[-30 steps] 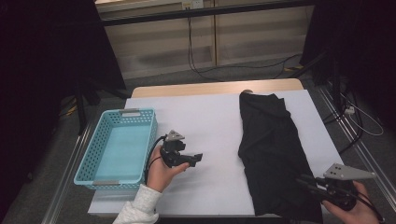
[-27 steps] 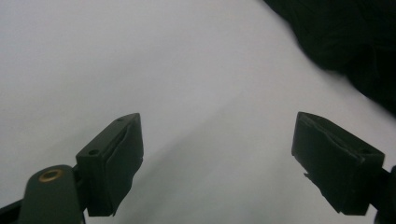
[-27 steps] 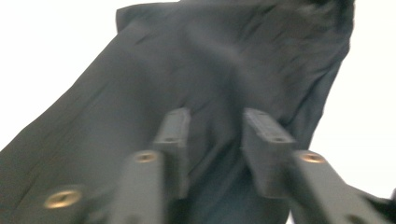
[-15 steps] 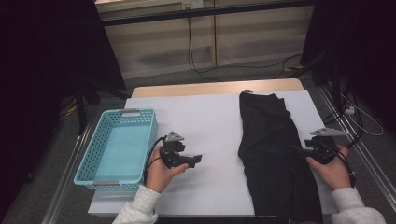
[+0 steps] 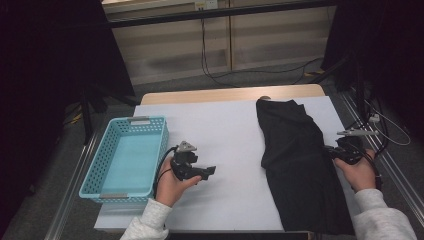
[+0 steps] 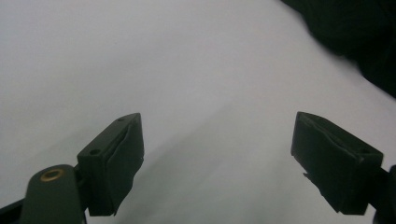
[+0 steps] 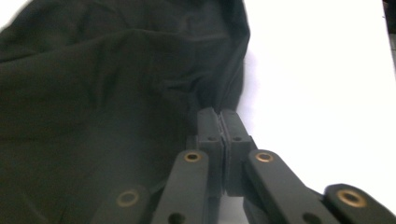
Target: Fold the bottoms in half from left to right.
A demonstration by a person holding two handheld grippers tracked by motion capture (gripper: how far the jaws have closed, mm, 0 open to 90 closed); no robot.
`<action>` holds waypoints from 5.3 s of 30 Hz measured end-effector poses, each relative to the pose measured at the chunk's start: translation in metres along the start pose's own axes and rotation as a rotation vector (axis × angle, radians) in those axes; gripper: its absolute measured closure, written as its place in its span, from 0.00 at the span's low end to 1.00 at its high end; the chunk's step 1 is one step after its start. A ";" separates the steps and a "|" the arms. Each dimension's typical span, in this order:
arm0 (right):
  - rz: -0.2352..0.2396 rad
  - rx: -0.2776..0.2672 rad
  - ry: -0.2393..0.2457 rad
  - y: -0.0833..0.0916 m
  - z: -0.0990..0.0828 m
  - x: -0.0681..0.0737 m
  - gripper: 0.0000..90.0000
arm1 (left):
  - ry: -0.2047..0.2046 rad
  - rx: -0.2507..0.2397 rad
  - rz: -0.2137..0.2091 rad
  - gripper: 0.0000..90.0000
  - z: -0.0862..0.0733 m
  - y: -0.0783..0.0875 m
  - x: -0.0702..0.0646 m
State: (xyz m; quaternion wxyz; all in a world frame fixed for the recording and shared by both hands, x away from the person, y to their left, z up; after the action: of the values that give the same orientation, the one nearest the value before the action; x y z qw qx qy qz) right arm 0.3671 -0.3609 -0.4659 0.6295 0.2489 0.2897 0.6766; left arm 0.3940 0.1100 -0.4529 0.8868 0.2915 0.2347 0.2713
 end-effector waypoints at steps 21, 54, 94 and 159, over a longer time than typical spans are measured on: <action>0.099 -0.103 0.069 -0.041 0.064 0.111 0.39 | 0.018 -0.005 0.011 0.16 -0.009 0.010 0.005; 0.050 -0.061 0.095 -0.084 0.065 0.139 0.80 | 0.026 -0.012 0.020 0.17 -0.009 0.015 0.009; 0.253 -0.092 0.218 -0.065 0.067 0.190 0.99 | 0.032 -0.016 0.031 0.17 -0.007 0.021 0.008; 0.228 -0.008 0.111 0.037 -0.050 0.097 0.49 | 0.058 0.000 0.067 0.17 0.018 -0.003 0.026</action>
State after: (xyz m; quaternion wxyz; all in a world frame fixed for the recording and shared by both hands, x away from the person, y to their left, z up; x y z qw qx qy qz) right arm 0.2975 -0.2695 -0.4776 0.5325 0.2398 0.2911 0.7578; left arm 0.4244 0.1170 -0.4485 0.8701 0.2912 0.2503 0.3091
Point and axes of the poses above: each handheld gripper's, and its own axes: y roughly backward along the jaws, z roughly out of its top, x roughly to its left, the point moved 2 cm from there along -y, roughly forward along the jaws, and after that the axes turned 6 degrees about -z, right-handed, at the moved point
